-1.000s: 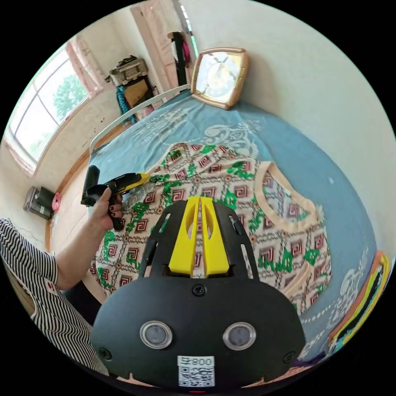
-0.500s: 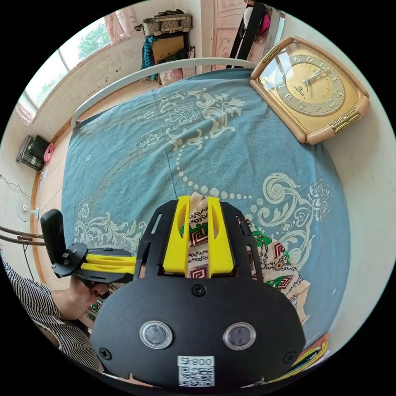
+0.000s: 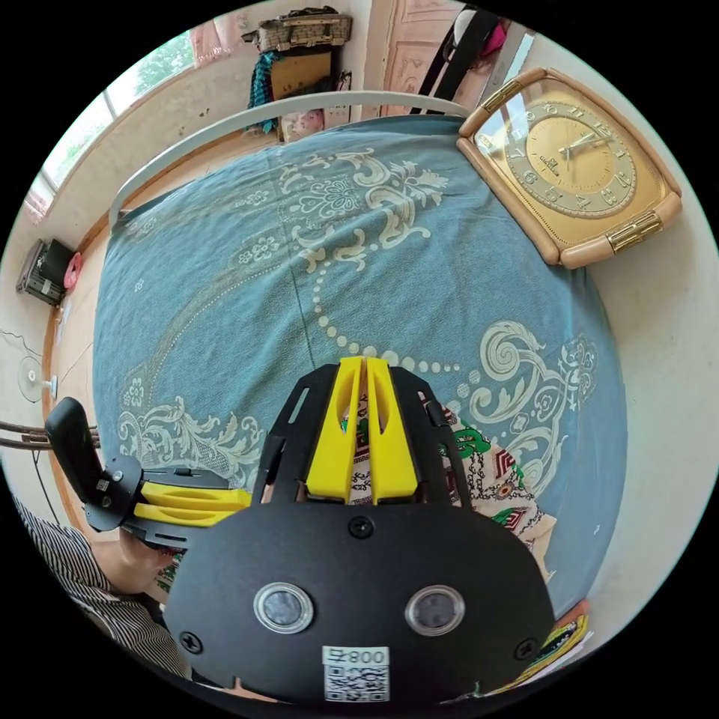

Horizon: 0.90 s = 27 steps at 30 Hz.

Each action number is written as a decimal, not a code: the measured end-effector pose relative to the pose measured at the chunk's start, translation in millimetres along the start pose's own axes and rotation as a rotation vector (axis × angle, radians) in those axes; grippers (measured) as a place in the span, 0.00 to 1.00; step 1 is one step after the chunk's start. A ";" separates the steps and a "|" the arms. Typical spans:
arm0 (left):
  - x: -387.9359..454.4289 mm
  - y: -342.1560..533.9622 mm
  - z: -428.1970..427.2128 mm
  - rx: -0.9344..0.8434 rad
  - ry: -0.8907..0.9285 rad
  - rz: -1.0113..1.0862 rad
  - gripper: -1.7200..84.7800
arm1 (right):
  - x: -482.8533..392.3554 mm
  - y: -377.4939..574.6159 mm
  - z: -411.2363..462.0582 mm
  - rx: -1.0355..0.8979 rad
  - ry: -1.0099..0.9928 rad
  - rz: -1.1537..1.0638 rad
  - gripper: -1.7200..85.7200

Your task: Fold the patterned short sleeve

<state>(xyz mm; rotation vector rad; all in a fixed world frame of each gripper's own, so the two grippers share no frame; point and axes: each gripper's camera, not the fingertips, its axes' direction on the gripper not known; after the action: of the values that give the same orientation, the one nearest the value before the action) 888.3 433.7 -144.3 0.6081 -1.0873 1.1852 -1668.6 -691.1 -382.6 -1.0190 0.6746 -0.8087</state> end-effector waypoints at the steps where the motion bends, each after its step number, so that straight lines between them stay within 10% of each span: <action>1: 1.0 -0.5 0.1 0.003 -0.006 0.008 0.04 | 13.0 1.5 -8.9 0.027 -0.034 0.011 0.04; 27: 92.6 -41.2 101.8 -0.381 0.005 0.369 0.08 | 257.5 205.9 31.8 0.127 -0.419 0.419 0.03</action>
<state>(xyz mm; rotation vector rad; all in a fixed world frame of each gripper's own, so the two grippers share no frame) 891.4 373.7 -13.8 0.1103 -1.4175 1.2434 -1450.6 -830.7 -589.2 -0.8548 0.4448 -0.2544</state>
